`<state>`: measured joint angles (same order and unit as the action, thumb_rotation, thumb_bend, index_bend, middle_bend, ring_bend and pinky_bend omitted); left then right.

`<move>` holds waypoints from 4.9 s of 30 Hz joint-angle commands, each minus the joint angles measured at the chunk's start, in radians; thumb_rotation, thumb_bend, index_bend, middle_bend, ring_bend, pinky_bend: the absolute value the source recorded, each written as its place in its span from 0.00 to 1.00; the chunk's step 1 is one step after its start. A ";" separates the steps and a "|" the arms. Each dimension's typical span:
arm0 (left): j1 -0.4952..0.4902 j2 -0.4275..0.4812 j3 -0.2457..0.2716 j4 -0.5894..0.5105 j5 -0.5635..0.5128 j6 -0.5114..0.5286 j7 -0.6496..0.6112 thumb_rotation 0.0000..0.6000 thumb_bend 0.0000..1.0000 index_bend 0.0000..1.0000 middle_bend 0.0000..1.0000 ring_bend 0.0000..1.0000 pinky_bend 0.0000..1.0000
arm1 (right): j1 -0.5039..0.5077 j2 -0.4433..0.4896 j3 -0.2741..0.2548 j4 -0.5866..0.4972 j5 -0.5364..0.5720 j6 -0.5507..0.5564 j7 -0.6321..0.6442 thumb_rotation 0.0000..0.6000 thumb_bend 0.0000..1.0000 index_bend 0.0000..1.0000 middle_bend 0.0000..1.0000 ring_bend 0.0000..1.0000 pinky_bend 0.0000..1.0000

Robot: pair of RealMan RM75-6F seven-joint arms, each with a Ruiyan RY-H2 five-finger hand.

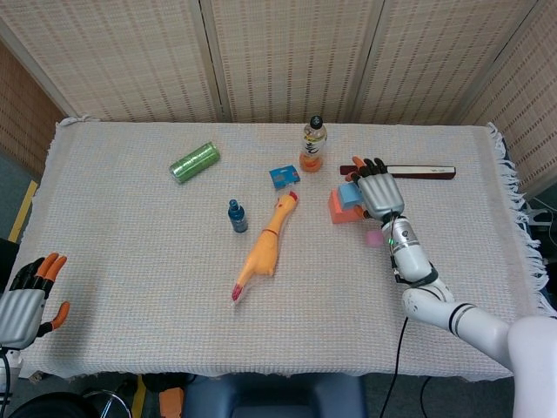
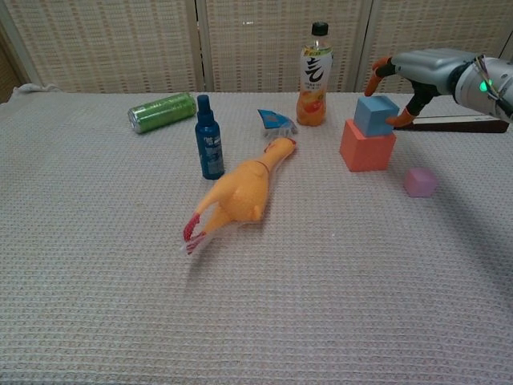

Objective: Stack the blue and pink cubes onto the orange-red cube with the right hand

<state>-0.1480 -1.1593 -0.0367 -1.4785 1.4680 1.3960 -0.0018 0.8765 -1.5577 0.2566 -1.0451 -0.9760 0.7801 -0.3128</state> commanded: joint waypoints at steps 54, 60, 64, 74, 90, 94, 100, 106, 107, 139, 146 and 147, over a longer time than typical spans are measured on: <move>-0.003 0.005 0.013 -0.004 0.008 -0.014 -0.003 1.00 0.43 0.00 0.00 0.00 0.08 | -0.198 -0.015 -0.110 -0.018 -0.100 0.012 0.164 1.00 0.22 0.38 0.00 0.00 0.00; -0.003 0.004 0.012 -0.003 0.003 -0.016 -0.001 1.00 0.43 0.00 0.00 0.00 0.08 | -0.199 -0.047 -0.098 0.015 -0.099 0.026 0.157 1.00 0.22 0.44 0.00 0.00 0.00; -0.003 0.005 0.012 -0.004 0.003 -0.016 -0.003 1.00 0.43 0.00 0.00 0.00 0.08 | -0.206 -0.039 -0.090 -0.002 -0.107 0.044 0.163 1.00 0.22 0.48 0.00 0.00 0.00; 0.003 0.010 0.016 -0.012 0.018 0.001 -0.003 1.00 0.44 0.00 0.00 0.00 0.08 | -0.233 0.129 -0.070 -0.241 -0.159 0.112 0.165 1.00 0.22 0.48 0.00 0.00 0.00; 0.004 0.010 0.015 -0.016 0.017 0.004 0.000 1.00 0.44 0.00 0.00 0.00 0.08 | -0.053 0.290 0.076 -0.440 0.077 0.017 -0.001 1.00 0.23 0.49 0.00 0.00 0.00; 0.004 0.011 0.015 -0.015 0.016 0.002 -0.004 1.00 0.44 0.00 0.00 0.00 0.08 | 0.005 0.261 0.078 -0.379 0.155 -0.009 -0.045 1.00 0.23 0.49 0.00 0.00 0.00; 0.003 0.011 0.010 -0.008 0.002 -0.006 -0.011 1.00 0.44 0.00 0.00 0.00 0.08 | 0.050 0.229 0.056 -0.298 0.217 -0.027 -0.076 1.00 0.23 0.49 0.00 0.00 0.00; 0.002 0.010 0.009 -0.008 -0.003 -0.010 -0.007 1.00 0.44 0.00 0.00 0.00 0.09 | 0.059 0.214 0.031 -0.257 0.226 -0.033 -0.074 1.00 0.23 0.49 0.00 0.00 0.00; 0.003 0.010 0.009 -0.009 -0.001 -0.008 -0.006 1.00 0.44 0.00 0.00 0.00 0.09 | 0.058 0.213 0.025 -0.252 0.223 -0.034 -0.071 1.00 0.23 0.49 0.00 0.00 0.00; 0.002 0.010 0.010 -0.009 -0.001 -0.011 -0.005 1.00 0.44 0.00 0.00 0.00 0.09 | 0.065 0.160 -0.009 -0.180 0.177 -0.031 -0.011 1.00 0.23 0.47 0.00 0.00 0.00; 0.003 0.009 0.009 -0.011 -0.001 -0.008 -0.002 1.00 0.44 0.00 0.00 0.00 0.09 | 0.069 0.156 -0.010 -0.173 0.182 -0.037 -0.009 1.00 0.23 0.47 0.00 0.00 0.00; 0.002 0.009 0.009 -0.010 -0.002 -0.009 -0.002 1.00 0.44 0.00 0.00 0.00 0.09 | 0.070 0.155 -0.011 -0.172 0.183 -0.038 -0.009 1.00 0.23 0.47 0.00 0.00 0.00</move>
<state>-0.1455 -1.1501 -0.0274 -1.4888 1.4665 1.3867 -0.0038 0.9459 -1.4022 0.2457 -1.2173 -0.7934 0.7421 -0.3219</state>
